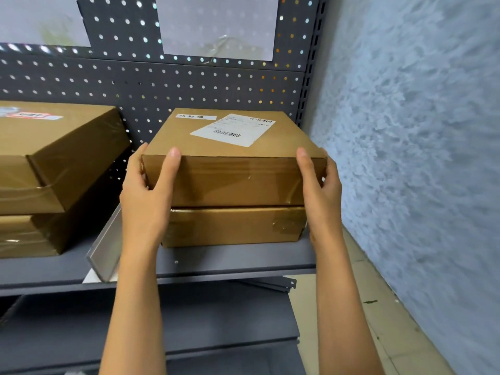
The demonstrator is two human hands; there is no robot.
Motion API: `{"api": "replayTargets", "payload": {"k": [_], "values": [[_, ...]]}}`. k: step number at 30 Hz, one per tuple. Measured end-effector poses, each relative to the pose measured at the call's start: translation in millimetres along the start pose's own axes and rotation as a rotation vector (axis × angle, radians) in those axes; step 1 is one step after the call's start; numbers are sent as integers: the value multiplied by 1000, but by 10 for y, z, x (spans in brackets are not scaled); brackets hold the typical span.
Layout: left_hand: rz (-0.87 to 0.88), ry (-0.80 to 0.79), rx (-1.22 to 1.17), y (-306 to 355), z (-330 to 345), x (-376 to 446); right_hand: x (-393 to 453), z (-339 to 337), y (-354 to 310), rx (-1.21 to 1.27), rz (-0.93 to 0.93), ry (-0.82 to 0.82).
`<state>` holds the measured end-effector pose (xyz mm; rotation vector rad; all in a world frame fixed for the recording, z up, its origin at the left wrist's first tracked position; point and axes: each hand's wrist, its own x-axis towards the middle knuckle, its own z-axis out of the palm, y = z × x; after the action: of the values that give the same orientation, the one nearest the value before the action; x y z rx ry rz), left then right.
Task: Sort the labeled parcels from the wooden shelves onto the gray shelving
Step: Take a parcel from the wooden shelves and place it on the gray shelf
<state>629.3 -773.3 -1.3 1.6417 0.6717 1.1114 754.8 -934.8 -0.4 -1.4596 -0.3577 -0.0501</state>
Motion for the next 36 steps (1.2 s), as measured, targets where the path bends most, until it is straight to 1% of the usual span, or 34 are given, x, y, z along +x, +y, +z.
{"api": "replayTargets", "payload": {"k": [2,5,8,10,11,13,17,21,25,28,32,36], "values": [[44,20,53,-13,-86,-56,-135,-47,-28,-85,-36,46],[165,54,125,-68,-255,-160,-408,-88,-67,-235,-153,131],[317,82,233,-147,-471,-314,-733,-67,-50,-390,-266,154],[412,55,343,-203,-646,-414,-973,-14,-28,-505,-318,160],[451,45,404,-222,-700,-439,-1046,17,-16,-568,-353,161],[474,17,494,-305,-904,-564,-1309,116,59,-676,-405,143],[487,27,570,-456,-1285,-815,-1754,292,211,-782,-464,43],[451,109,647,-498,-1753,-1016,-2056,484,200,-763,-518,-51],[394,258,724,-434,-2233,-1228,-2287,721,112,-687,-578,-184],[336,315,806,-409,-2574,-1482,-2521,864,105,-619,-560,-306],[251,396,953,-394,-3112,-1856,-2875,1125,147,-472,-490,-478],[154,529,1055,-306,-3763,-2253,-3358,1506,96,-343,-448,-603]]}}
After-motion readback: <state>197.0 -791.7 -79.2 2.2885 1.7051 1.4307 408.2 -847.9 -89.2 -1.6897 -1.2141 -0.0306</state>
